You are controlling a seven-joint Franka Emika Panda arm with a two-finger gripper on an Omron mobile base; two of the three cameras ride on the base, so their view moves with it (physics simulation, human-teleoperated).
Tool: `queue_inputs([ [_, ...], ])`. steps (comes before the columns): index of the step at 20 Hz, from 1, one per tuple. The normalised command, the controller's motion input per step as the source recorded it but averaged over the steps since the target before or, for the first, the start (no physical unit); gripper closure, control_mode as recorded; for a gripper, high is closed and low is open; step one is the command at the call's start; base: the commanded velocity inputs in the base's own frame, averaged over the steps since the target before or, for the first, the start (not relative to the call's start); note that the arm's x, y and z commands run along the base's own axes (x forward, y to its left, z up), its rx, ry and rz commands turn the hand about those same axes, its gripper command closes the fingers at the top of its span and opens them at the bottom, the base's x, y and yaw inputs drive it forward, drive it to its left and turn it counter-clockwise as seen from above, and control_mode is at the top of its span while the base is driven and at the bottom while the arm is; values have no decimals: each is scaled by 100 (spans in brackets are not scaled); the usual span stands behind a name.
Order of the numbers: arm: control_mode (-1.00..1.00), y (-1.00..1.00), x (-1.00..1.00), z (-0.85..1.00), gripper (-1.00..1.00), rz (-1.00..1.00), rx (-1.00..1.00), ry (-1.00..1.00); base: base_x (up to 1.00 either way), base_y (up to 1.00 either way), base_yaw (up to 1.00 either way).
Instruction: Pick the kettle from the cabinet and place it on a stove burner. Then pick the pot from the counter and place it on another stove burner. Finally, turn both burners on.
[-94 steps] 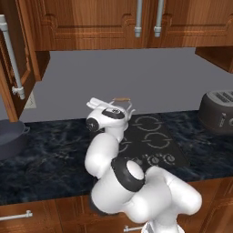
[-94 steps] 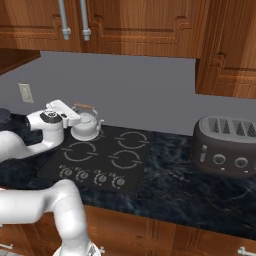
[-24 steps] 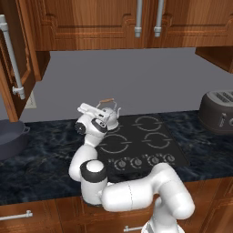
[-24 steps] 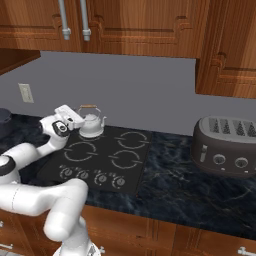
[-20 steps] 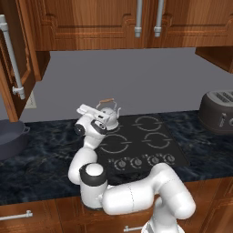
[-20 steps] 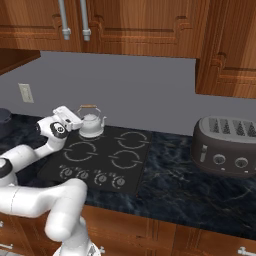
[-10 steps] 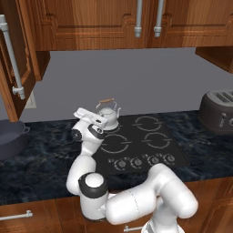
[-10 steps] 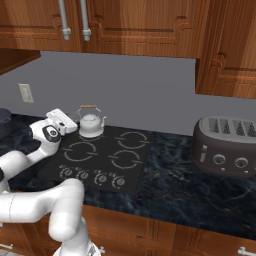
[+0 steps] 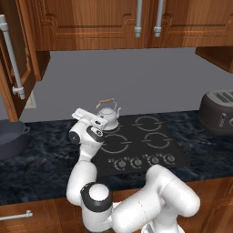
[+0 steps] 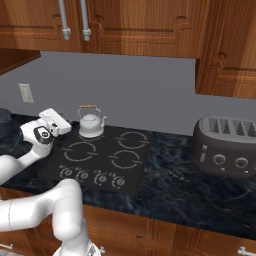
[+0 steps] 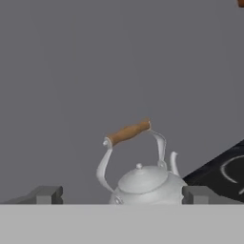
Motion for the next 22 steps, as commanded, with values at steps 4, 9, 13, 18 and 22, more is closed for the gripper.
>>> queue_inputs([
  [4, -100, 0, -41, 41, -100, 0, 0, 0, 0, 0, 0],
  [9, -100, 0, -39, 46, -100, 0, 0, 0, 0, 0, 0],
  [13, -100, 0, -37, 42, -100, 0, 0, 0, 0, 0, 0],
  [18, -100, 0, -36, 45, -100, -1, 1, 1, 0, 0, 0],
  [22, -100, -7, -45, 38, -100, -3, 5, 1, 0, 0, 0],
])
